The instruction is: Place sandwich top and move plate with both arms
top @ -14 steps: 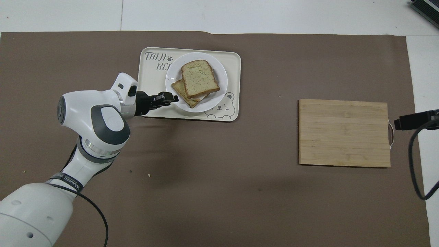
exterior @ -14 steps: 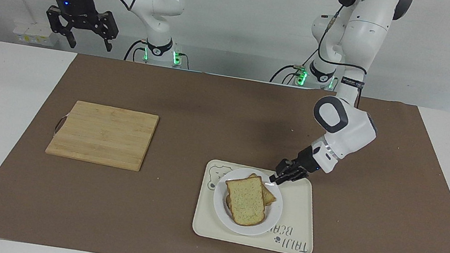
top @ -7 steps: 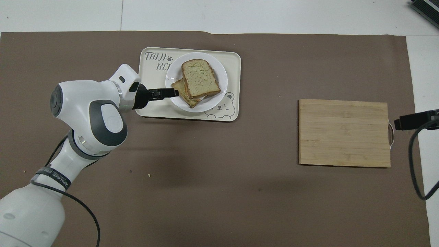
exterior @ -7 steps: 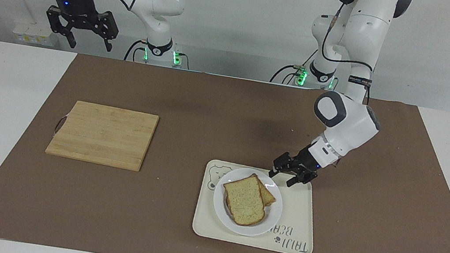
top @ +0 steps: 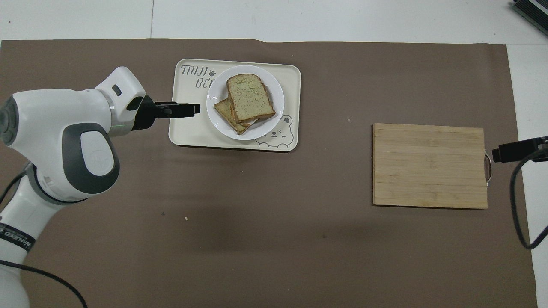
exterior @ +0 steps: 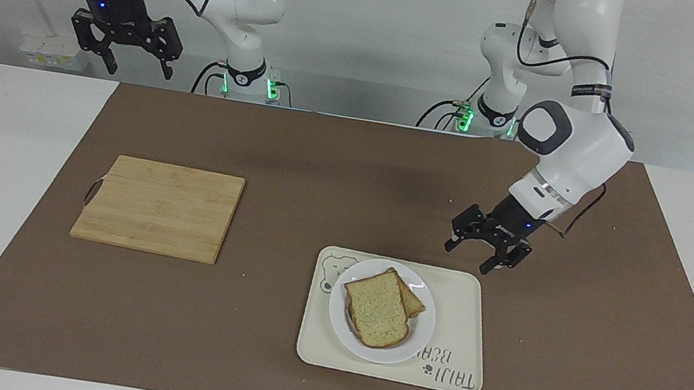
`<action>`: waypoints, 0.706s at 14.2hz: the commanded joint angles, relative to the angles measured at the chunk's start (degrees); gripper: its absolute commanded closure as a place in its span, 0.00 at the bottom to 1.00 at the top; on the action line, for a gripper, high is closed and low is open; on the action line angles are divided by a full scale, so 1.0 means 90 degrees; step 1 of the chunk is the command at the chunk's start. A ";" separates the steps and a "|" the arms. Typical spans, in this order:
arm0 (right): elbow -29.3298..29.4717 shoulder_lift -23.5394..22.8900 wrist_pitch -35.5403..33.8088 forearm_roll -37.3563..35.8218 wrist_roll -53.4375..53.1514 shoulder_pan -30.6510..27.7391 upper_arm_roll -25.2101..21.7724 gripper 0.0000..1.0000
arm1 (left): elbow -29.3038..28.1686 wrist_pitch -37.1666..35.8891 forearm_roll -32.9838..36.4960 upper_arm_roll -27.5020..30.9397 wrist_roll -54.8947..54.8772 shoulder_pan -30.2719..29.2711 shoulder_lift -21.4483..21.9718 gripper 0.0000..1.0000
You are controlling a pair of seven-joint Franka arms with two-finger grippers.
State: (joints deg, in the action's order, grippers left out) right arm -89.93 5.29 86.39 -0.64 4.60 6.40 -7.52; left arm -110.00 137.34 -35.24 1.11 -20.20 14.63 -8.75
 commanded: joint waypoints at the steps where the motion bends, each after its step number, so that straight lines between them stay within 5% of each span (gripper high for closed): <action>1: -0.0027 0.0076 -0.0078 -0.0007 0.0104 -0.0028 0.0016 0.00 | 0.0404 -0.0950 0.0827 0.0392 0.0057 -0.0005 0.0152 0.00; 5: -0.0027 0.0076 -0.0078 -0.0007 0.0104 -0.0028 0.0016 0.00 | 0.1556 -0.2678 0.2613 0.0833 0.0048 -0.0014 0.0279 0.00; 10: -0.0027 0.0066 -0.0078 -0.0007 0.0104 -0.0028 0.0016 0.00 | 0.2719 -0.4759 0.3709 0.1224 -0.0001 -0.0141 0.0484 0.00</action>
State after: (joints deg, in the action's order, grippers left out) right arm -89.93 5.29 86.39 -0.64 4.60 6.40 -7.52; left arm -89.56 101.00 -5.24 11.67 -20.24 14.39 -4.22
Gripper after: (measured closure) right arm 0.000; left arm 0.000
